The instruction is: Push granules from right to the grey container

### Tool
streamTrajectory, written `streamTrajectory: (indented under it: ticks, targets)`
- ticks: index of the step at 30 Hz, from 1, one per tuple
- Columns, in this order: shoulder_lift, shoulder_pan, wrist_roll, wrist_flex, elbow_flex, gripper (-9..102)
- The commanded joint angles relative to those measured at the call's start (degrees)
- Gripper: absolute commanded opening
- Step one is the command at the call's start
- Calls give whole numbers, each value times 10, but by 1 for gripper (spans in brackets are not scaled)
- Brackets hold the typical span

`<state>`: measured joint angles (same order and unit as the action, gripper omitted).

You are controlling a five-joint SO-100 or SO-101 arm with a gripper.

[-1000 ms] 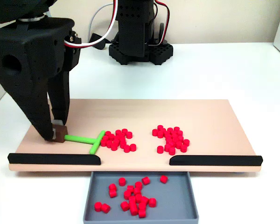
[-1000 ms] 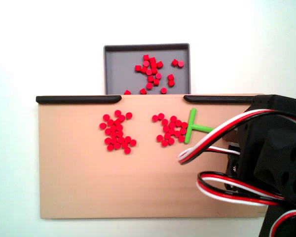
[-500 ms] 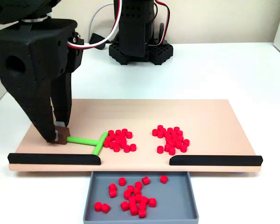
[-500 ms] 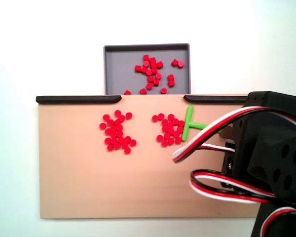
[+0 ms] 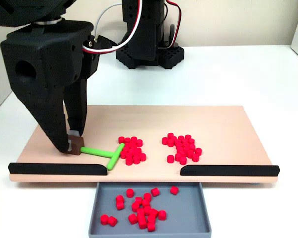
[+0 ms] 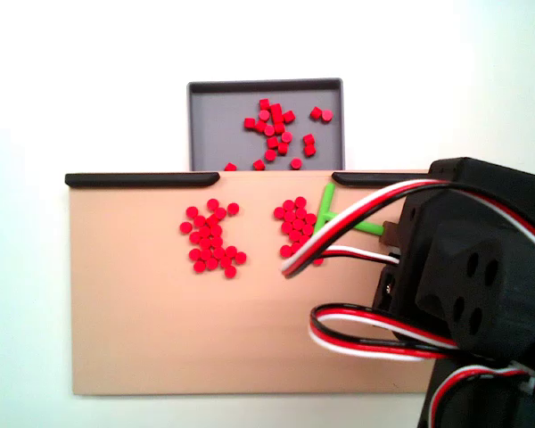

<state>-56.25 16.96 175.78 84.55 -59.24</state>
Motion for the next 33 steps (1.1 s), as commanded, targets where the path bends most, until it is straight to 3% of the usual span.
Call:
streamTrajectory:
  ticks: [1, 33]
  targets:
    - [-13, -8, -67, 3, 8, 0]
    - [-32, -73, -443, 0, 15, 0]
